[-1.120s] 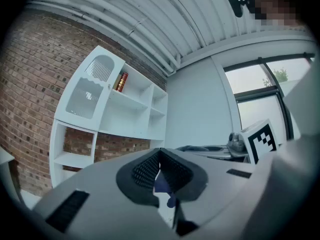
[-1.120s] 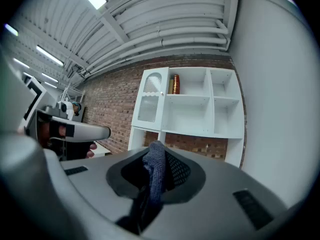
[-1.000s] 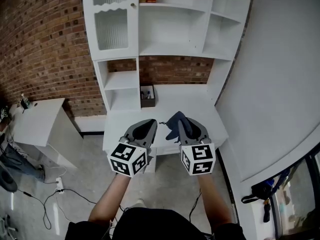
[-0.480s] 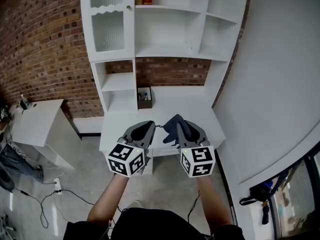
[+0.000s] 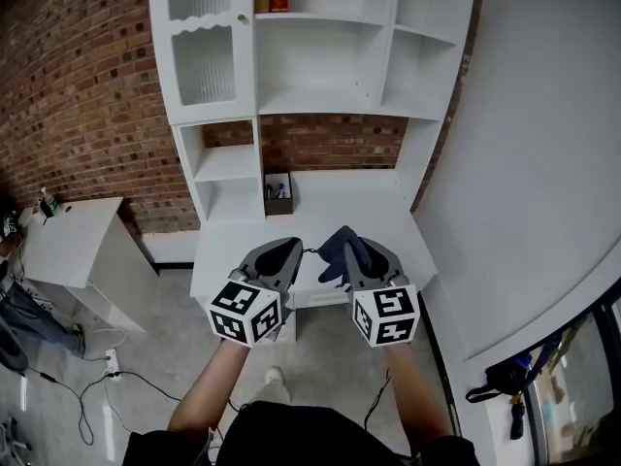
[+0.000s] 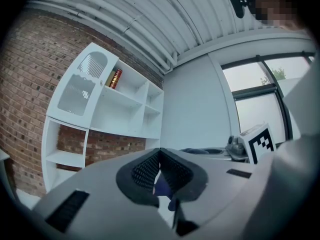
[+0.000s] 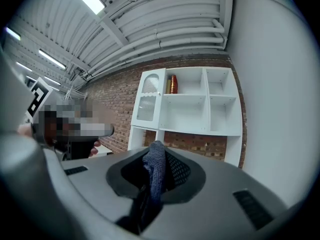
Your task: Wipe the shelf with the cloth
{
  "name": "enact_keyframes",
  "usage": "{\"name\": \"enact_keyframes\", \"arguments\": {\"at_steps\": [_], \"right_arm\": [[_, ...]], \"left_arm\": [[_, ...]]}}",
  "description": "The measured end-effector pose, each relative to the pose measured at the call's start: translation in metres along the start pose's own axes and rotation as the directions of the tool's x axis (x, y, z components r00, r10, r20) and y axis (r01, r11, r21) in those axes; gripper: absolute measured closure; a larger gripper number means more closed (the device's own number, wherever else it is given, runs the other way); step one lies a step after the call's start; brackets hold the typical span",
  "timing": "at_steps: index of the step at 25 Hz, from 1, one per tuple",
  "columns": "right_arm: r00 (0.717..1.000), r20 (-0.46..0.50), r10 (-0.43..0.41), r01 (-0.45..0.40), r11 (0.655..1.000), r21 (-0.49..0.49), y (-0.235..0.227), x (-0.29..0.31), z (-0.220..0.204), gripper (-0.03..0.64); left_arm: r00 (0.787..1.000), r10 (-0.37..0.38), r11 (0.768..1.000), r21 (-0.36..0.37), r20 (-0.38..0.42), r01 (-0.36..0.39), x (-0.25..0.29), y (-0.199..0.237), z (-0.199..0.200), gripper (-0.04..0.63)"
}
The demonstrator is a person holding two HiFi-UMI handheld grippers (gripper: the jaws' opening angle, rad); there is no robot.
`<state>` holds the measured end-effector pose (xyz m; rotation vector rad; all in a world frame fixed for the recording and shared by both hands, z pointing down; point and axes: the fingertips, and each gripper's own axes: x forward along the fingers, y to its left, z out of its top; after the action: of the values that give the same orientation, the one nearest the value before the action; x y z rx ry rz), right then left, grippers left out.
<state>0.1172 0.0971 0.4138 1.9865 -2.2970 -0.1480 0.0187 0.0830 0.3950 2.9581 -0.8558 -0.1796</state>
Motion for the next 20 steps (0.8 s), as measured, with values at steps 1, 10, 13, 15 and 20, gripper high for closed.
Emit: {"name": "enact_keyframes", "arguments": {"at_steps": [1, 10, 13, 15, 20], "right_arm": [[1.0, 0.001, 0.003, -0.003, 1.0, 0.002, -0.002, 0.002, 0.0, 0.549], [0.999, -0.011, 0.041, -0.041, 0.999, 0.005, -0.01, 0.046, -0.005, 0.549], [0.999, -0.018, 0.049, -0.048, 0.999, 0.008, -0.015, 0.066, -0.008, 0.549], [0.998, -0.021, 0.05, -0.05, 0.999, 0.012, -0.02, 0.08, -0.009, 0.549], [0.998, -0.024, 0.06, -0.06, 0.998, 0.021, -0.031, 0.117, -0.01, 0.549]], "left_arm": [[1.0, -0.004, 1.0, -0.014, 0.005, 0.004, 0.002, 0.002, 0.001, 0.58], [1.0, 0.028, 0.998, -0.051, 0.0, -0.028, 0.03, 0.04, -0.008, 0.58], [0.999, 0.035, 0.998, -0.06, -0.007, -0.035, 0.045, 0.057, -0.01, 0.58], [0.999, 0.035, 0.997, -0.068, -0.01, -0.035, 0.055, 0.067, -0.009, 0.58], [0.999, 0.039, 0.997, -0.063, -0.014, -0.039, 0.083, 0.095, -0.005, 0.58]]}}
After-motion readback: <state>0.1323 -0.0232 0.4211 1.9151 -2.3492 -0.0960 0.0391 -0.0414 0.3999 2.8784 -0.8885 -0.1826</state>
